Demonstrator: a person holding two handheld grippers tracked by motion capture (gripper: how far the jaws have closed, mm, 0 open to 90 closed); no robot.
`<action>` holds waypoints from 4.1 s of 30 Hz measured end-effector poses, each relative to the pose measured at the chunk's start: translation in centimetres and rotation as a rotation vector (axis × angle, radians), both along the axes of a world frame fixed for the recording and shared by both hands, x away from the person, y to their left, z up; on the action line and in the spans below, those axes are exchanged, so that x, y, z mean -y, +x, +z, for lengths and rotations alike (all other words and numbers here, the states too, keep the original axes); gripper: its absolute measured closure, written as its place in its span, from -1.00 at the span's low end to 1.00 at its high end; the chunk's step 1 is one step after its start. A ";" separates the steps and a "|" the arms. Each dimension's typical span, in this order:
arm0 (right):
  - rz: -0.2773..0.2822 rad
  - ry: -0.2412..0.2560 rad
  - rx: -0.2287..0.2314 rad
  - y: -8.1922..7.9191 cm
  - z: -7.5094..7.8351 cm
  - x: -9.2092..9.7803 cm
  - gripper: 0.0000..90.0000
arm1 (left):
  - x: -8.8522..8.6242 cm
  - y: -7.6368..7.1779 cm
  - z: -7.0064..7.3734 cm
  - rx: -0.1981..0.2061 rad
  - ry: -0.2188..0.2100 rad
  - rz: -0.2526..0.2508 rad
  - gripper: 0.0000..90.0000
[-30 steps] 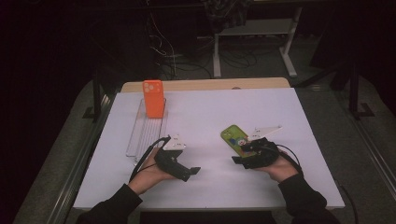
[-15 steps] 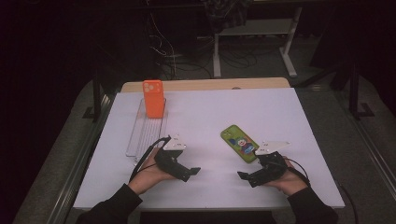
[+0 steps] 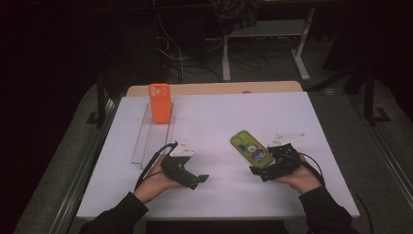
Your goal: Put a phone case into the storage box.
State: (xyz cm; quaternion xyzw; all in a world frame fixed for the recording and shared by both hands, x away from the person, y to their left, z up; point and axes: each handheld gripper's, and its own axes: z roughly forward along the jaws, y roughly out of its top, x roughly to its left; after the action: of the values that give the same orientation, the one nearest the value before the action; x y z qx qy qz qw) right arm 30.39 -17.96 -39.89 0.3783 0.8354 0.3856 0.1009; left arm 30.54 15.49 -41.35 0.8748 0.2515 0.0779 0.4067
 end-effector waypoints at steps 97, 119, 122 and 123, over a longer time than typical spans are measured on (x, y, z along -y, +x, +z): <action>0.395 -0.189 -0.017 6.2 1.1 -3.7 -0.66 | 1.3 5.6 6.5 0.077 0.035 -0.338 -1.00; 0.686 -0.201 0.015 5.3 2.9 -9.2 -0.66 | 4.4 5.4 5.3 0.050 0.166 -0.560 -1.00; 0.704 -0.201 0.021 5.3 3.2 -9.7 -0.66 | 4.5 5.5 5.1 0.061 0.191 -0.569 -1.00; 0.708 -0.196 0.021 5.2 3.3 -9.8 -0.66 | 4.6 5.5 4.9 0.050 0.185 -0.562 -1.00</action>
State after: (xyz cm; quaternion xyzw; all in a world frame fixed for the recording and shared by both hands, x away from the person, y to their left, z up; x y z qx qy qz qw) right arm 35.64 -8.17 -36.62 0.0503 0.9466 0.3185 0.0056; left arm 36.02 10.93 -36.42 0.9413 -0.0190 0.0065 0.3369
